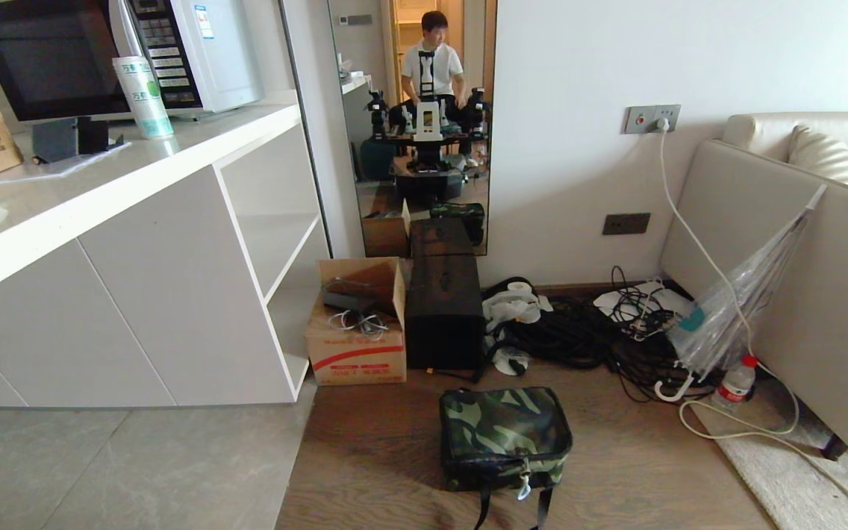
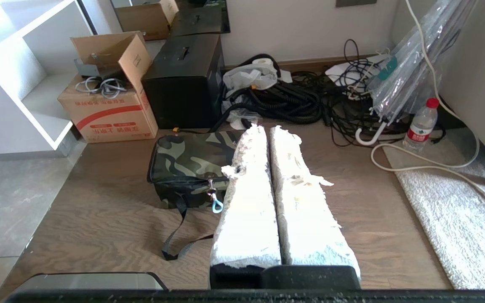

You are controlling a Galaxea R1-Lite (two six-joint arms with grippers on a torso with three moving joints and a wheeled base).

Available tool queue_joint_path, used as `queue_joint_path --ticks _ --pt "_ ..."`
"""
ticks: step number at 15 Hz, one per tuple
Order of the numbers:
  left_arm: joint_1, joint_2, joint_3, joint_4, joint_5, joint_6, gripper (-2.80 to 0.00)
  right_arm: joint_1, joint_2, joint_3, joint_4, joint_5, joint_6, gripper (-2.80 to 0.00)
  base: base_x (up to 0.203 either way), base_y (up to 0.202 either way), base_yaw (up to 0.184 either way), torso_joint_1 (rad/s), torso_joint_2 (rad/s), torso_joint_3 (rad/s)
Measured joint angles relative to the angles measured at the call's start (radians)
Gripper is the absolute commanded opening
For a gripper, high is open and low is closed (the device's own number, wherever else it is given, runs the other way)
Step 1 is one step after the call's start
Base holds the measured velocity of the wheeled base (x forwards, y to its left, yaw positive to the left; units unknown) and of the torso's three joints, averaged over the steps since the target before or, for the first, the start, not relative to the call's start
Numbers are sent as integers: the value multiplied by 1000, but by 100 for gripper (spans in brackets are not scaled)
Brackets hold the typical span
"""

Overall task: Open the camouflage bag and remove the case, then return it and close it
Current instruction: Open the top of the storage box

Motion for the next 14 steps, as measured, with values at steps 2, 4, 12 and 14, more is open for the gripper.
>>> queue_joint_path --ticks 2,4,12,14 --pt "0 0 0 0 1 0 -280 2 0 0 0 0 0 -280 0 0 0 0 0 0" --pt "0 0 0 0 0 0 -280 1 0 0 0 0 0 -280 0 0 0 0 0 0" --pt "0 0 0 0 0 0 -280 1 0 0 -1 0 0 -280 0 0 0 0 0 0" --pt "0 0 0 0 0 0 -280 0 0 0 -1 0 0 -280 0 0 0 0 0 0"
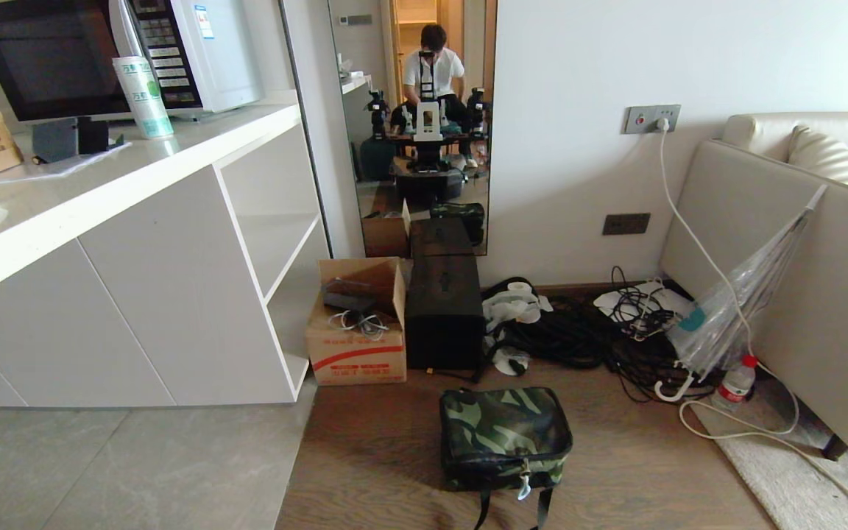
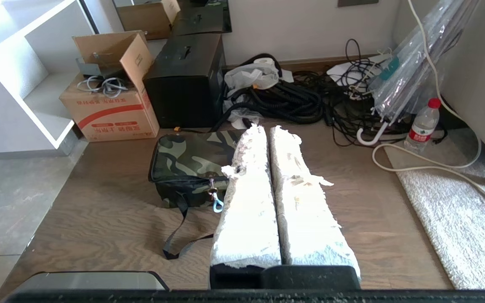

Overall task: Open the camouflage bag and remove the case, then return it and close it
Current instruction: Open the top of the storage box

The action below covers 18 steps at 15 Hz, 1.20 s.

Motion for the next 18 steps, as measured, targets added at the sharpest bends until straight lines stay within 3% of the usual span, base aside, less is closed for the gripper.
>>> queue_joint_path --ticks 18 --pt "0 0 0 0 0 0 -280 1 0 0 0 0 0 -280 0 0 0 0 0 0"
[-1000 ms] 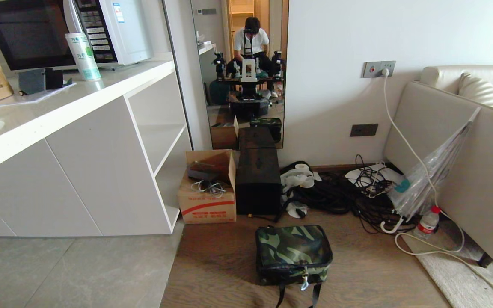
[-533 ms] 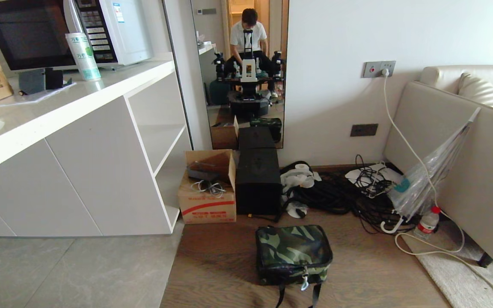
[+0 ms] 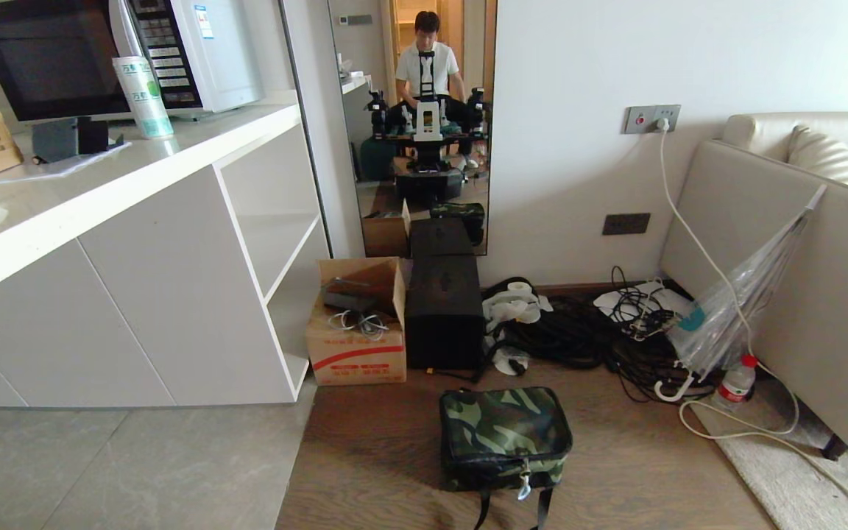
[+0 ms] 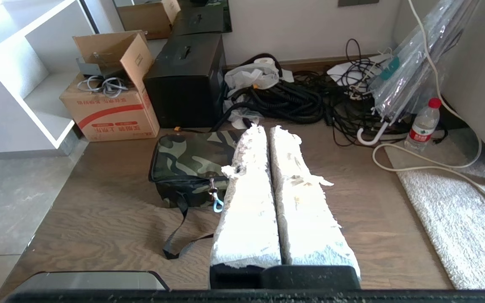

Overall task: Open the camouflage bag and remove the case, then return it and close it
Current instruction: Open the top of the storage box

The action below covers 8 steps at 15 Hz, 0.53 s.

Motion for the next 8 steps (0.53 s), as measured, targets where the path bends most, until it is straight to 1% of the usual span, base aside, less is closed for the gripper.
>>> queue_joint_path --ticks 8 --pt "0 0 0 0 0 0 -280 0 0 0 0 0 0 -280 0 0 0 0 0 0"
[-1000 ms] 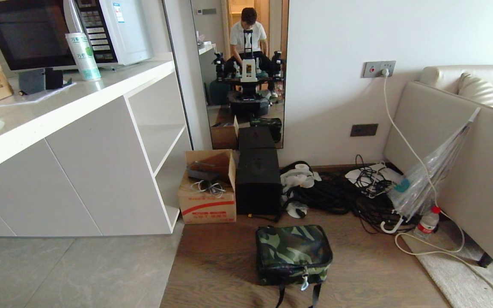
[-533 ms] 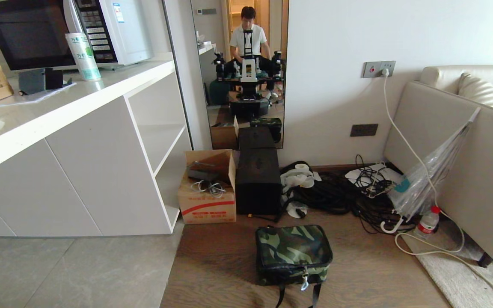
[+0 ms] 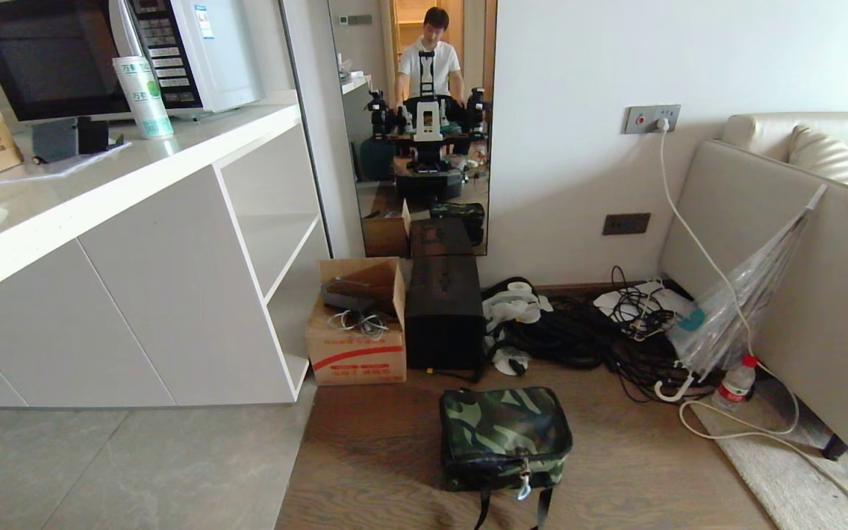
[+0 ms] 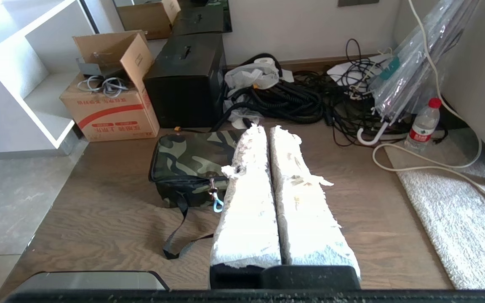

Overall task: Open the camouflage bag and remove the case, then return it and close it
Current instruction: Open the top of the storage box

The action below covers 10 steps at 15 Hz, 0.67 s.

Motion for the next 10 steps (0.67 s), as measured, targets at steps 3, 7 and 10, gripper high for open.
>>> queue_joint_path --ticks 3,7,10 --pt "0 0 0 0 0 0 -280 0 0 0 0 0 0 -280 0 0 0 0 0 0" --pt "0 0 0 0 0 -1 -280 -1 0 0 0 0 0 -280 0 0 0 0 0 0" --pt "0 0 0 1 0 -4 -280 -1 0 0 0 0 0 -280 0 0 0 0 0 0"
